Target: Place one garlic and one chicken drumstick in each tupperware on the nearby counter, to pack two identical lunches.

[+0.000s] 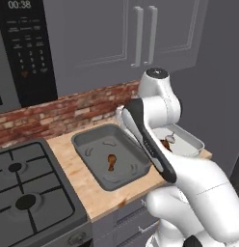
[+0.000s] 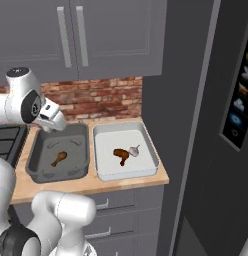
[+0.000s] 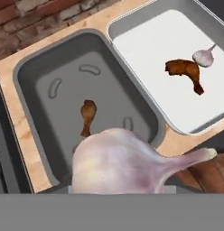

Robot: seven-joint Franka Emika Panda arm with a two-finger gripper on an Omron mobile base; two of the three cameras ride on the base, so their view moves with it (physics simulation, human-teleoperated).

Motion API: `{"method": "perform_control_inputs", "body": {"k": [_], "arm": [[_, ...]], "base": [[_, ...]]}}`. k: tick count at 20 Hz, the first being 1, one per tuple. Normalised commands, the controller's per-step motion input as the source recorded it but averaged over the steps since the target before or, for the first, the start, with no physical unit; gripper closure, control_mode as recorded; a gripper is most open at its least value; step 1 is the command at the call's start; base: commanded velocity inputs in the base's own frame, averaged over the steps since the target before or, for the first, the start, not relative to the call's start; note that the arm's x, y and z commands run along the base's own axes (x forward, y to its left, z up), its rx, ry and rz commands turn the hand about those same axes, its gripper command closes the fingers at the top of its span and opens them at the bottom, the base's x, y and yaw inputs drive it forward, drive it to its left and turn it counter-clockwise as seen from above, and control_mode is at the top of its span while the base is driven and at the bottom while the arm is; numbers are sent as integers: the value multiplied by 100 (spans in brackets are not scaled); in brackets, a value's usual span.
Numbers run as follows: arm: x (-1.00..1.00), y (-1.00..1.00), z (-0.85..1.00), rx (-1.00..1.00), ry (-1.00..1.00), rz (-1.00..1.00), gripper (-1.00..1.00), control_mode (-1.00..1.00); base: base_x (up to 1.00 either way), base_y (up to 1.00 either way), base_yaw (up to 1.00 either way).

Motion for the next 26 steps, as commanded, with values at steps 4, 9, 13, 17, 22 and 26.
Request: {"method": "perform_control_inputs", "body": {"k": [4, 9, 13, 17, 22, 26], "arm": [[100, 28, -100, 1, 14, 0, 100, -100], [100, 36, -98, -1, 17, -1, 100, -100], [100, 1, -74, -1, 1, -8, 100, -100], [100, 0, -84, -4, 0, -7, -100, -100], [71, 2, -36, -7, 0, -11, -100, -100], [25, 2, -7, -2, 0, -9, -100, -100]], "base": [[0, 0, 0], [0, 0, 0], [0, 0, 0], [0, 0, 0], [0, 0, 0], [0, 0, 0]]}}
